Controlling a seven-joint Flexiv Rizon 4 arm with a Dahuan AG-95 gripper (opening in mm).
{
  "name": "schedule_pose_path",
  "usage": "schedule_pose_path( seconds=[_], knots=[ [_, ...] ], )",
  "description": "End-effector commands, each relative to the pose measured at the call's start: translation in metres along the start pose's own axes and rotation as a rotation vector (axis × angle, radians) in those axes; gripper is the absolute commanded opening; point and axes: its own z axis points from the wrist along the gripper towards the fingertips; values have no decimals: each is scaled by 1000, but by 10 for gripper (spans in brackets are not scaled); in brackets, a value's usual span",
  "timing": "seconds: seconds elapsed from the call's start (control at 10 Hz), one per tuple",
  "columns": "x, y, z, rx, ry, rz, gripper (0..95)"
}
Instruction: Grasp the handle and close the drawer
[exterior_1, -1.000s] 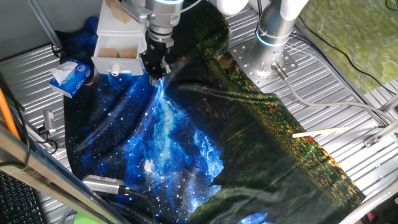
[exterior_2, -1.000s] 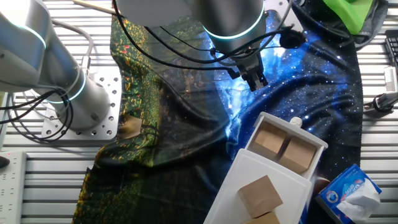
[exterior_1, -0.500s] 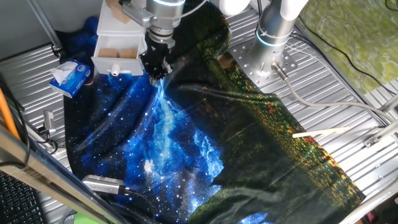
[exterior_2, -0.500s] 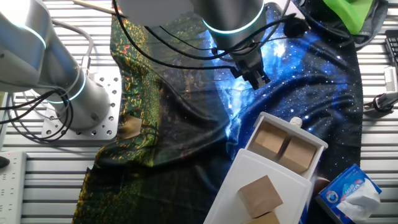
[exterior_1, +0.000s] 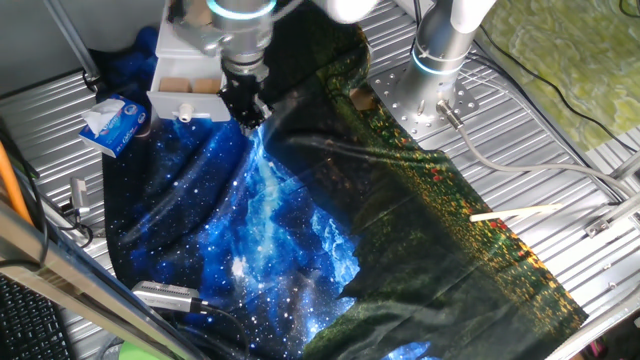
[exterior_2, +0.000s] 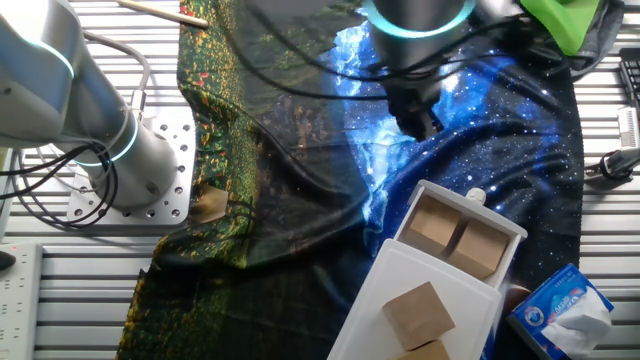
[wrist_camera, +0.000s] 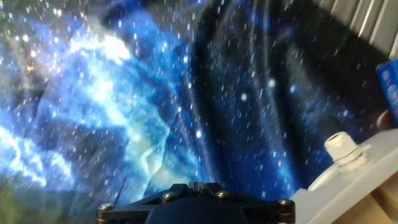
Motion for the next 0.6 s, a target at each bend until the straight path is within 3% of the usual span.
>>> schedule_pose_path(
  seconds=[0.1, 0.3, 0.6],
  knots=[
    [0, 0, 0, -51, 188, -8, 0],
    [-1, 0, 0, -33, 199, -20, 0],
    [-1, 0, 0, -31, 206, -25, 0]
  ],
)
